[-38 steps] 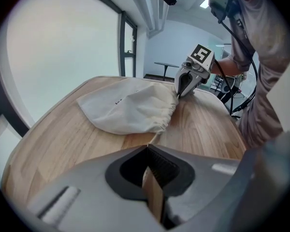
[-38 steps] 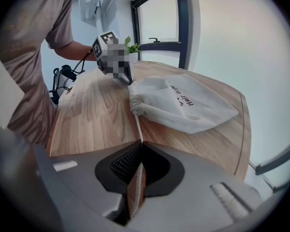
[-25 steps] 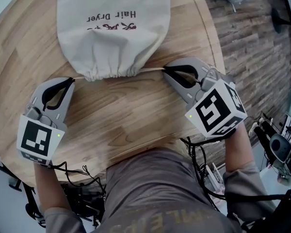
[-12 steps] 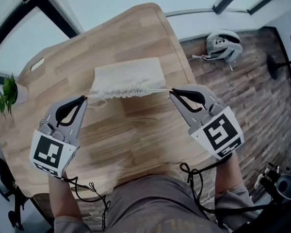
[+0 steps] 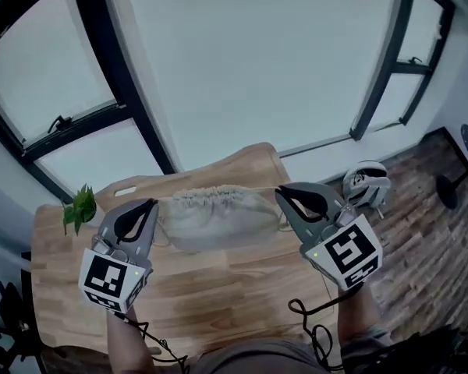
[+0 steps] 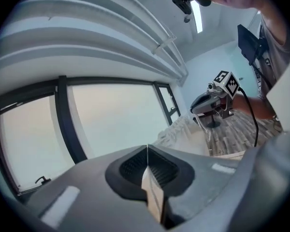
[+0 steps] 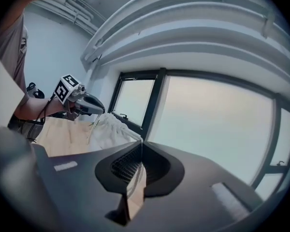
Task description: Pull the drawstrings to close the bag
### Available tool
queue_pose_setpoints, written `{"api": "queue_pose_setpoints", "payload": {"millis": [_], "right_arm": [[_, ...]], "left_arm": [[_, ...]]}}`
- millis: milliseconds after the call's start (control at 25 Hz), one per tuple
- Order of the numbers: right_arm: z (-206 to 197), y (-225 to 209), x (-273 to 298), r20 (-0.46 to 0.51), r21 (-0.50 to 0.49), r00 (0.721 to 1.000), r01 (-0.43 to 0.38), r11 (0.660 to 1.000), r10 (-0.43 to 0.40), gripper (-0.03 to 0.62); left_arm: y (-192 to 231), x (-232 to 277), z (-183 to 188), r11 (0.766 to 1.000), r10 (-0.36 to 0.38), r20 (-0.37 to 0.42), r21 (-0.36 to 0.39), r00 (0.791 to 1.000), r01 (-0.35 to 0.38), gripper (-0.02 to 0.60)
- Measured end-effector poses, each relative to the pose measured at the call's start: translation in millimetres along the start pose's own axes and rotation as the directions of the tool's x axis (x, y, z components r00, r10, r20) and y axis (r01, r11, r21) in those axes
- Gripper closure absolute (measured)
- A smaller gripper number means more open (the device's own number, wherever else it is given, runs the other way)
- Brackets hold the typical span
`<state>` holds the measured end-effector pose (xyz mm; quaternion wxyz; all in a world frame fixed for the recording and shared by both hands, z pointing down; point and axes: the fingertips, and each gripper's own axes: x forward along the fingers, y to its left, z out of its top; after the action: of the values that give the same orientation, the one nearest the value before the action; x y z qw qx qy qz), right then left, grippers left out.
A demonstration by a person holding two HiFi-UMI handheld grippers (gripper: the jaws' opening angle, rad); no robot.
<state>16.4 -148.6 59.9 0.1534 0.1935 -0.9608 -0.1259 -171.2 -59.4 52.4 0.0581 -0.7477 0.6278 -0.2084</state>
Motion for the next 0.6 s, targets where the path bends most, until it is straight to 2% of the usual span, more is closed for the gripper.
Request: {"api": "queue_pose_setpoints", "payload": {"millis": [200,600], "right_arm": [[18.1,5.9,-3.1,0.026,-0.031,1.000,0.002,1.000,-0.001,0.559],[6.2,23.6,6.8,0.036,0.014,0.999,-0.010,1.000,0.010,0.559]], "left_arm": [[5.5,-16.7,11.1,0.998,0.053,0.004,0.012,0.999,-0.053,0.575],[5.7,-25.8,-4.8,0.996,0.080,-0.002,-0.028,0.997,-0.080,0.575]]}}
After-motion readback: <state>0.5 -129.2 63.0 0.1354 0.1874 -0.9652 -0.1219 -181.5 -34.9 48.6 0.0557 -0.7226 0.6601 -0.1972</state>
